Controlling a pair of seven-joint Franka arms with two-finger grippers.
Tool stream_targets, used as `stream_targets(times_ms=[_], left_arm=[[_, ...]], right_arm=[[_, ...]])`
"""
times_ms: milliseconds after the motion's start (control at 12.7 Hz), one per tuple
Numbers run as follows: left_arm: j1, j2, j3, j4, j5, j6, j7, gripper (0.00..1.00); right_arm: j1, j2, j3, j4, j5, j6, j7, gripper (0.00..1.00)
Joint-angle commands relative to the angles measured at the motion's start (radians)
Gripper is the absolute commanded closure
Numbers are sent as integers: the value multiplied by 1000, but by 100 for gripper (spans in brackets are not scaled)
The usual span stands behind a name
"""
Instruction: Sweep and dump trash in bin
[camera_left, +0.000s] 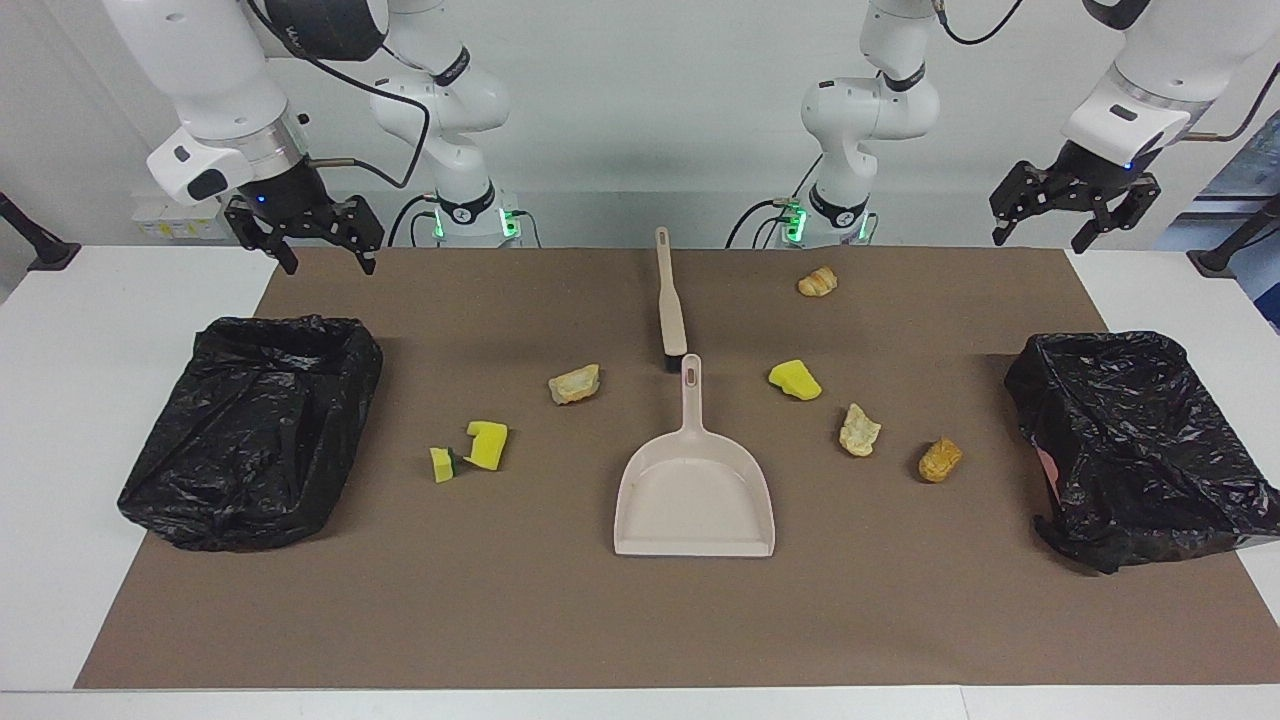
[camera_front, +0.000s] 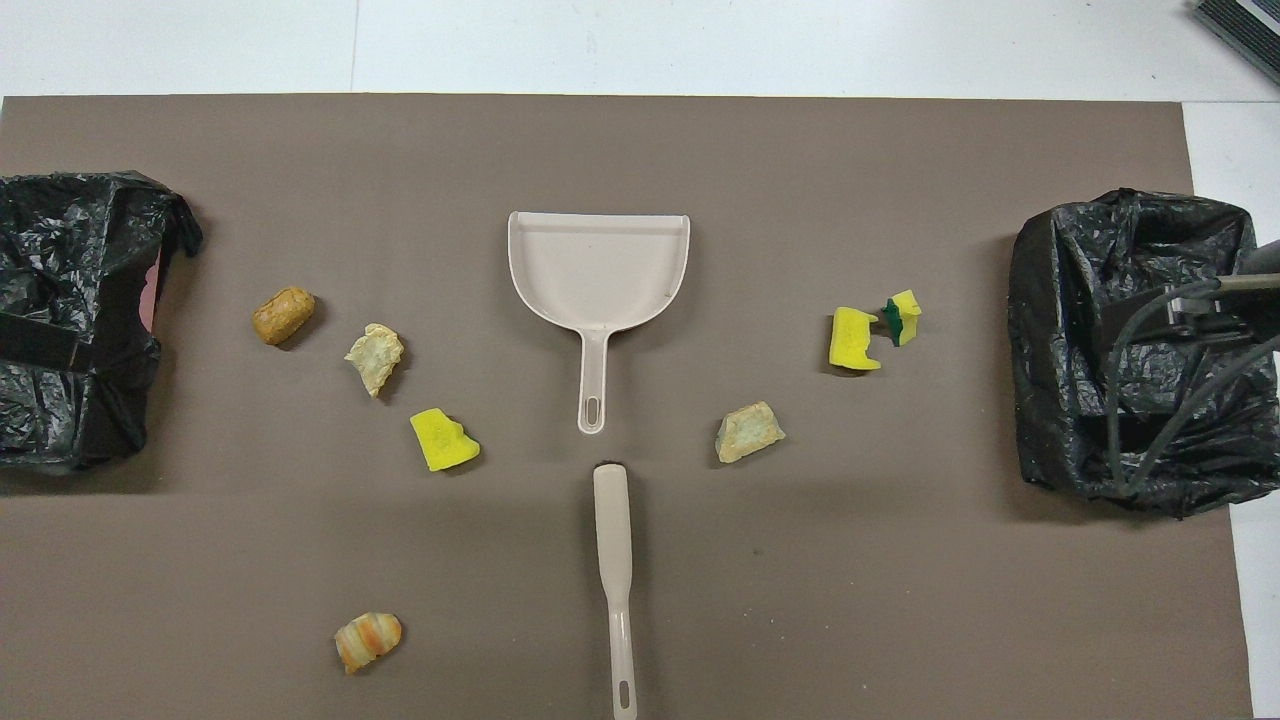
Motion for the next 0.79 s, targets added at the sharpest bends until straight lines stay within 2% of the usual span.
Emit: stream_targets(times_ms=[0, 474, 711], left_arm=[[3, -15, 5, -6, -3, -16, -7, 0], [-14, -18, -5, -20, -5, 1, -18, 0], [-93, -78, -22, -134, -6, 24, -105, 0]], right_arm=[[0, -28, 8, -24, 2, -23, 18, 0], [1, -22, 9, -17, -3, -32, 12, 0], [1, 25, 69, 26, -12, -81, 14, 0]])
